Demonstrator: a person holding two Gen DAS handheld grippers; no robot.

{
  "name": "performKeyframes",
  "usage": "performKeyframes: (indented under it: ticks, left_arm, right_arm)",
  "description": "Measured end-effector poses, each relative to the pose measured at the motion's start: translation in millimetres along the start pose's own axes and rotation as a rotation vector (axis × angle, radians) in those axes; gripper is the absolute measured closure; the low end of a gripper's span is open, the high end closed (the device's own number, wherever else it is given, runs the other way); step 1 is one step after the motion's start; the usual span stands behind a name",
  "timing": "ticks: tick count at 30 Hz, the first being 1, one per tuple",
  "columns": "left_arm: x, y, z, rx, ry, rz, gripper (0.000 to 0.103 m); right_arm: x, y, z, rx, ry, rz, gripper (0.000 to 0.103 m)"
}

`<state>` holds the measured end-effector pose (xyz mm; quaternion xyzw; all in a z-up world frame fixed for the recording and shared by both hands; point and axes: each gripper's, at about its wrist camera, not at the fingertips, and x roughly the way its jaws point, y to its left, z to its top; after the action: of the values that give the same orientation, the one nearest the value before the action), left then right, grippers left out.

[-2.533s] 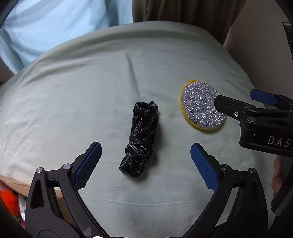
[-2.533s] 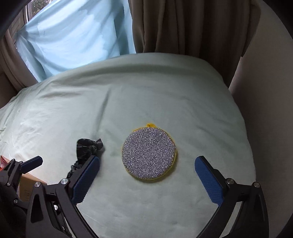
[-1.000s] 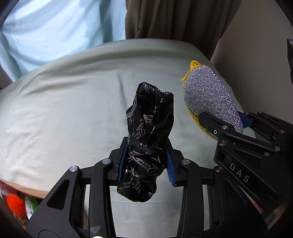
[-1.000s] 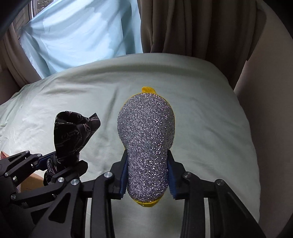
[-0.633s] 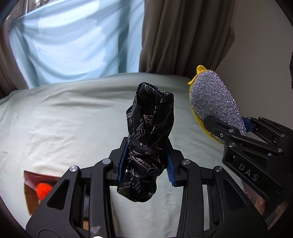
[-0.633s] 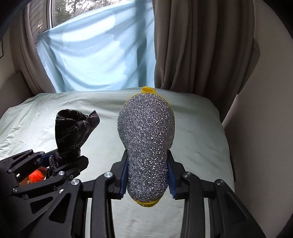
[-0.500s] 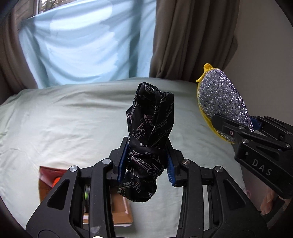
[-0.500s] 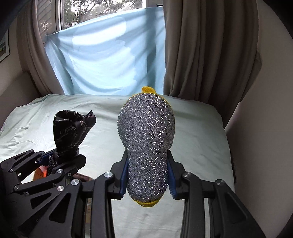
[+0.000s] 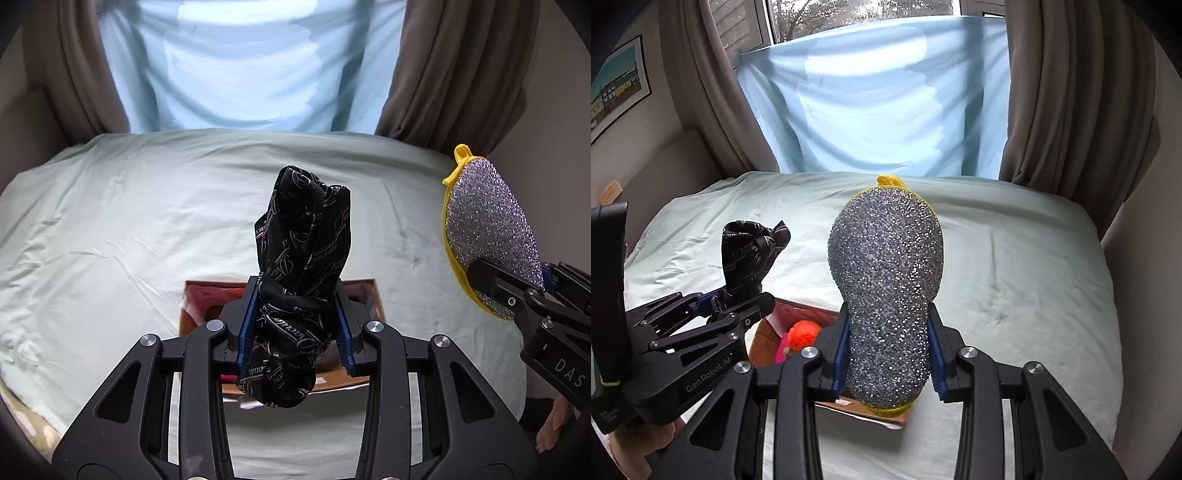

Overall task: Organize soft objects
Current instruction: 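Carry the scrunchie and glitter pad over the cardboard box with both tools, then open both tools to drop the scrunchie and glitter pad into the box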

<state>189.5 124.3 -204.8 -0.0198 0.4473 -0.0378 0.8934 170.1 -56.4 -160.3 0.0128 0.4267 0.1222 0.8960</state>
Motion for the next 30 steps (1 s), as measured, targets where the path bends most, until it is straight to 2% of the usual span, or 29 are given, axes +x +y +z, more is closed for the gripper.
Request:
performKeyframes:
  ticks: [5, 13, 17, 20, 26, 30]
  left_arm:
    - [27, 45, -9, 0.001, 0.067, 0.011, 0.07]
    - [90, 81, -33, 0.018, 0.213, -0.007, 0.07]
    - [116, 80, -49, 0.03, 0.276, -0.035, 0.07]
    - [126, 64, -61, 0.081, 0.297, -0.052, 0.07]
    - [148, 34, -77, 0.218, 0.31, -0.097, 0.07]
    - [160, 26, -81, 0.265, 0.33, -0.089, 0.07]
  right_arm:
    - [39, 30, -14, 0.057, 0.077, 0.01, 0.07]
    - [108, 43, -49, 0.176, 0.226, 0.002, 0.07]
    - [142, 42, -62, 0.203, 0.31, 0.014, 0.07]
    - [163, 40, -75, 0.221, 0.353, 0.019, 0.07]
    - [184, 28, -78, 0.252, 0.384, 0.029, 0.07]
    - [193, 22, -79, 0.275, 0.402, 0.03, 0.07]
